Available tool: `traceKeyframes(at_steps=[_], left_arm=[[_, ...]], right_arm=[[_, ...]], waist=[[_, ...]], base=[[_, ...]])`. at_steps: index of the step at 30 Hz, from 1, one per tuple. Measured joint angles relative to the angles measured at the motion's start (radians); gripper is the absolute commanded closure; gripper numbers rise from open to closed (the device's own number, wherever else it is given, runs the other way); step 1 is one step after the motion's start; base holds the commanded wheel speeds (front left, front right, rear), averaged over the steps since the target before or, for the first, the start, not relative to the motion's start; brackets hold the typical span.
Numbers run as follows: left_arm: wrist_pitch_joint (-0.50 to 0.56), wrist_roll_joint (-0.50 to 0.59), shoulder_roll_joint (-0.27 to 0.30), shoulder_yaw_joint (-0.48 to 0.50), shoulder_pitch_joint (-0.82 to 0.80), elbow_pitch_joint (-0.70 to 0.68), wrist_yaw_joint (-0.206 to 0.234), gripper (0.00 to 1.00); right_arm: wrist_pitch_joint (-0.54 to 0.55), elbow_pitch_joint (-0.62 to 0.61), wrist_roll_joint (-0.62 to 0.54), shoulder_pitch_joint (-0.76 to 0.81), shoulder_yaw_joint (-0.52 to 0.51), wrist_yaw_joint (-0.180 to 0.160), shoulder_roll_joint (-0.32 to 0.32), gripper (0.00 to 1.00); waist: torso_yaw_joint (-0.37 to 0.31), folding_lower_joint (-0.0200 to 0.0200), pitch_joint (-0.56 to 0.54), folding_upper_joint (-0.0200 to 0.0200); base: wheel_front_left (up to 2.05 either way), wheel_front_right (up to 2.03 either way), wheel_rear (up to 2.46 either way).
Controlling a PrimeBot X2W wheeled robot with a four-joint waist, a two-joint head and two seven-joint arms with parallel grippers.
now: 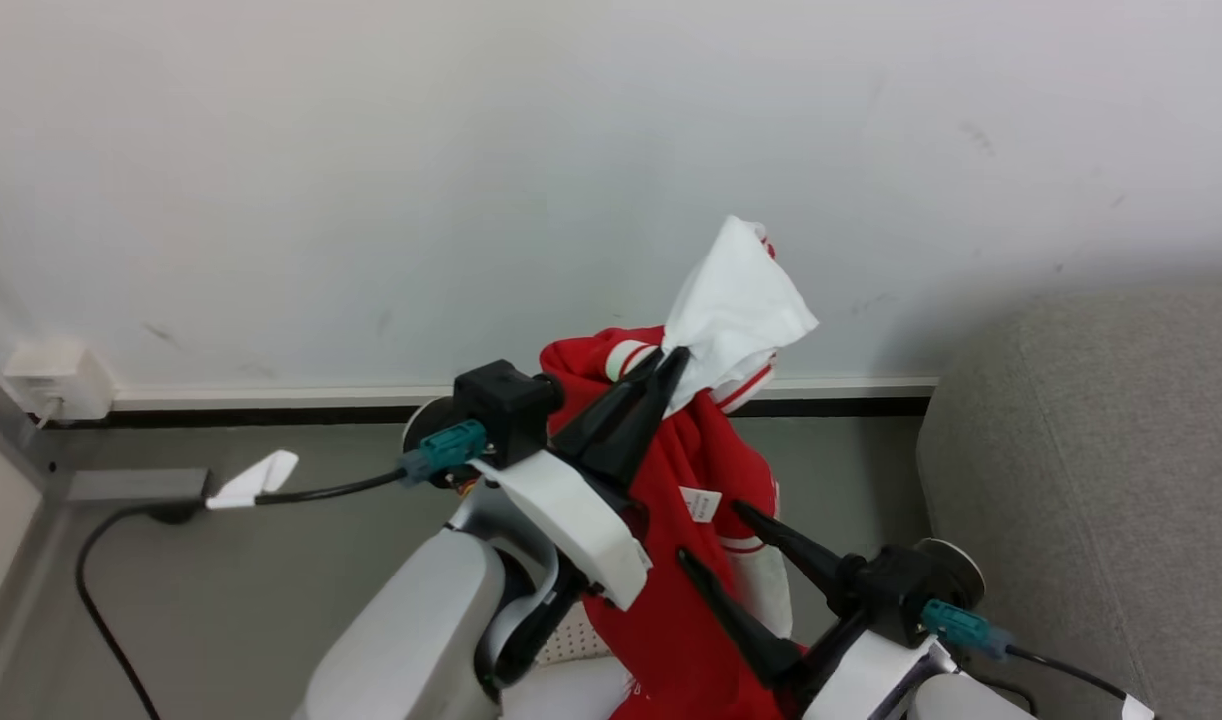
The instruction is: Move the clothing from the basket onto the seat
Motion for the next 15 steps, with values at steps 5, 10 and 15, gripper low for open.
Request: traceKeyframes(at_steps=[5,10,15], left_arm=[[0.01,-0.007,-0.025,-0.06,-0.009,-0.006,-0.009,1.0],[0.029,-0.047,-0.04,-0.104,-0.01,-0.034,-0.011,1.0],[0.048,-0.076,-0.049,-0.131,-0.006,-0.066,-0.013,1.0]], right_arm=[[0.0,0.128,0.058,-0.039,0.069,0.0,0.023,0.0],[0.0,0.204,0.107,-0.059,0.098,0.0,0.044,0.0],[0.0,0.258,0.125,-0.068,0.095,0.0,0.069,0.0]], waist=[[0.045,0.0,-0.009,0.0],[0.09,0.0,-0.02,0.0],[0.121,0.0,-0.029,0.0]], base=[[0.0,0.0,0.0],[0.0,0.0,0.0],[0.0,0.0,0.0]])
